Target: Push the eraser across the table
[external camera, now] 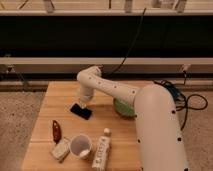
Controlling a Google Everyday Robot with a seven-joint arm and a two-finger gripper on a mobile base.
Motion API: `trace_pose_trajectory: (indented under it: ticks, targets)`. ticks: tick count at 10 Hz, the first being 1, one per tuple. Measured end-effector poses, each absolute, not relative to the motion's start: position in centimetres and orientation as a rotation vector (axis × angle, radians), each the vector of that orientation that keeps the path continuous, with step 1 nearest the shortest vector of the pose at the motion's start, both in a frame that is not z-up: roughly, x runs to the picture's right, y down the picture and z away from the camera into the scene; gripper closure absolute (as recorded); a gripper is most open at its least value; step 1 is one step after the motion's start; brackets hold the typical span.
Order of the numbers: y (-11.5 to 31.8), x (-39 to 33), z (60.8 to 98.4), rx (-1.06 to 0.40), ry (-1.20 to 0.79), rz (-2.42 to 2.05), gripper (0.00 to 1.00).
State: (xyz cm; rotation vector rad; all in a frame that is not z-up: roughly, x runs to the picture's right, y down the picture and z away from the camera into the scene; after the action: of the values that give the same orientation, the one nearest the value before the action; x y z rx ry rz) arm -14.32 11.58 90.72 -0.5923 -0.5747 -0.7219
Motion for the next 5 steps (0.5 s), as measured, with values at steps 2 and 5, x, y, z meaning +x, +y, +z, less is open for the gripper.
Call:
trace_pose_trajectory:
  ticks: [2, 5]
  targets:
    - [11.5, -14.3, 90.7, -0.590, -0.575, -0.720, 0.98]
    - [11.9, -15.4, 90.3, -0.592, -0.586, -0.747, 0.98]
